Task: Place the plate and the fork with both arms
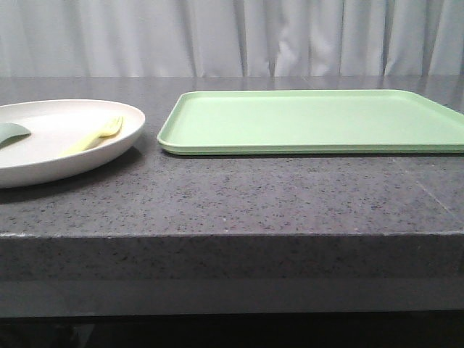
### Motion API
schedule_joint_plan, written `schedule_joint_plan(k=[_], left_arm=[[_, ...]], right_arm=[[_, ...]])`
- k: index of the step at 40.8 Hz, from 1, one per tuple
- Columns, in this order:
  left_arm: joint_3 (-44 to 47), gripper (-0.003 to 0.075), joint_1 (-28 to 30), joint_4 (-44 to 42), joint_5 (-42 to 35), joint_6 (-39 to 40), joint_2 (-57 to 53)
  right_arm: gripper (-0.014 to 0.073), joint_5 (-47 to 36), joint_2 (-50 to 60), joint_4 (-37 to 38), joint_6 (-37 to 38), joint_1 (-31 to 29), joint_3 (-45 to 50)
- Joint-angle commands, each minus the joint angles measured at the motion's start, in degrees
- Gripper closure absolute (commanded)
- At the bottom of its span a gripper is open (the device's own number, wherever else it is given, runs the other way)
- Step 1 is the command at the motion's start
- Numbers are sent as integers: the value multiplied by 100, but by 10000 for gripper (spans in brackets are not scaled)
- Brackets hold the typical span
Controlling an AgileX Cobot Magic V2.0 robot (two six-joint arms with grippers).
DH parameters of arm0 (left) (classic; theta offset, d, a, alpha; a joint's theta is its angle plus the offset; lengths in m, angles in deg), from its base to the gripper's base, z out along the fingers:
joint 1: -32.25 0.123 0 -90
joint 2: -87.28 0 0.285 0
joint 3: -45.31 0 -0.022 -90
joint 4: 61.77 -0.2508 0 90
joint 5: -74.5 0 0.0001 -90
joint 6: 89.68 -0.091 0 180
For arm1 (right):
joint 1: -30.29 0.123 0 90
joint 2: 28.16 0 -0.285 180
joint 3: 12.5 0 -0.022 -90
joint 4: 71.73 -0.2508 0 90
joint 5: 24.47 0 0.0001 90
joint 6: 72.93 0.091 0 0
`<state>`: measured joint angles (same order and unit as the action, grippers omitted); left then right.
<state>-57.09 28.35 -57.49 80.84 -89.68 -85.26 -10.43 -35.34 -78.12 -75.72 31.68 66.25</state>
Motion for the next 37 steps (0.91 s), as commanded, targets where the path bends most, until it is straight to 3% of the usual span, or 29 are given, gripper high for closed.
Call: schedule_joint_plan(k=[1,11,22,30,37], left_arm=[[6,738,21,7,-440,0,-114],[6,738,21,54,-634,0,-114],[-115,738,21,27,-2279,0,-114],[-987,738,21,27,-1614,0,351],[-2164,738,21,27,-485,0,1675]], right_arm=[[662,-436,105,-16,-51,13,-19],[662,-500,105,-16,-51,13,-19],[662,-1106,105,-16,-51,13,-196],[662,-715,-45,-16,-51,6,-1145],[654,33,-1202,-23,-47,6,-2424]])
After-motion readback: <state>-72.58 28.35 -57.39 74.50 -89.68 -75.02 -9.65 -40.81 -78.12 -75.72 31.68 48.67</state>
